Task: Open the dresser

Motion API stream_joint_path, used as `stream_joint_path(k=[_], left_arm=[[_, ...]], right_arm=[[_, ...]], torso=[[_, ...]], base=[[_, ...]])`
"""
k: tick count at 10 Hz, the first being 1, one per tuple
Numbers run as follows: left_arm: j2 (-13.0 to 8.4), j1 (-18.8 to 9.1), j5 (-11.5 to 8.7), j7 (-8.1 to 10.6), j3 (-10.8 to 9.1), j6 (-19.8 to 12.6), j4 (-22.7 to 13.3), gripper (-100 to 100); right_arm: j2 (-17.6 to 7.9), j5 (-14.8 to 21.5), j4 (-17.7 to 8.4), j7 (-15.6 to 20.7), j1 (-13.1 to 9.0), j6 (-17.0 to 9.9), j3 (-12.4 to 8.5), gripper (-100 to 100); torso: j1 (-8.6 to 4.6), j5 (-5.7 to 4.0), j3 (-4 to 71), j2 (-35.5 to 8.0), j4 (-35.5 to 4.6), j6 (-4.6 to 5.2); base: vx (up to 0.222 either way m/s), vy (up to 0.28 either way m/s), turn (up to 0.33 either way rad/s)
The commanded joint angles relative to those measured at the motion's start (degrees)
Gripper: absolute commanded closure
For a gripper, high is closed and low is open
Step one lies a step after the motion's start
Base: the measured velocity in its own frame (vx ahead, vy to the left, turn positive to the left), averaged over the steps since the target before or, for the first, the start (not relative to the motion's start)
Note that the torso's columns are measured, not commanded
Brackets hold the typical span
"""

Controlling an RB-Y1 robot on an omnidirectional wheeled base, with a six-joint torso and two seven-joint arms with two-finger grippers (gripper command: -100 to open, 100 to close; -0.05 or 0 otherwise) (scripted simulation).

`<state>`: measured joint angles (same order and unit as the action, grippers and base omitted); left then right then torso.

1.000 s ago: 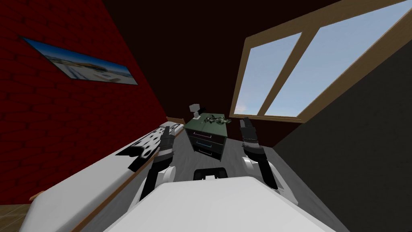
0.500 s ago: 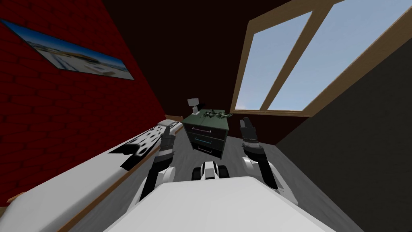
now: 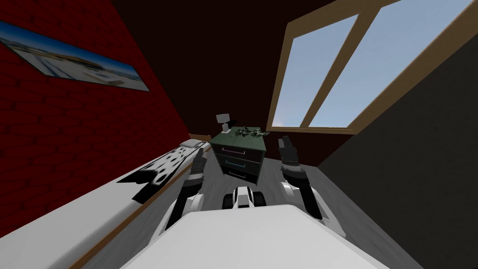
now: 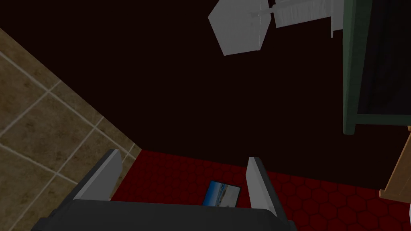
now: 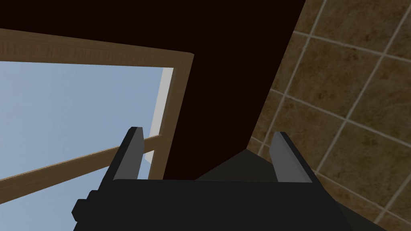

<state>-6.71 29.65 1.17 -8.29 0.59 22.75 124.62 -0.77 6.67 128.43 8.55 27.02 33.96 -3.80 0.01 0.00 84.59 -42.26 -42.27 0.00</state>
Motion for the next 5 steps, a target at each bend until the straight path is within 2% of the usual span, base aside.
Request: stream_joint_path(k=[1,5], left_arm=[[-0.85,-1.4,0.37,-0.02,0.38,-0.1,-3.06,-100],[-0.98,-3.28,1.15,-0.2,1.41,0.32,-8.6,-100]], right_arm=[[0.0,0.0,0.0,0.0,0.0,0.0,0.0,0],[0.0,0.0,0.0,0.0,0.0,0.0,0.0,0]], torso=[[-0.01,0.0,-0.03,-0.06,-0.02,0.0],[0.01,0.0,0.0,0.0,0.0,0.0]], base=[[0.031,0.025,-0.059],[0.041,0.031,-0.064]])
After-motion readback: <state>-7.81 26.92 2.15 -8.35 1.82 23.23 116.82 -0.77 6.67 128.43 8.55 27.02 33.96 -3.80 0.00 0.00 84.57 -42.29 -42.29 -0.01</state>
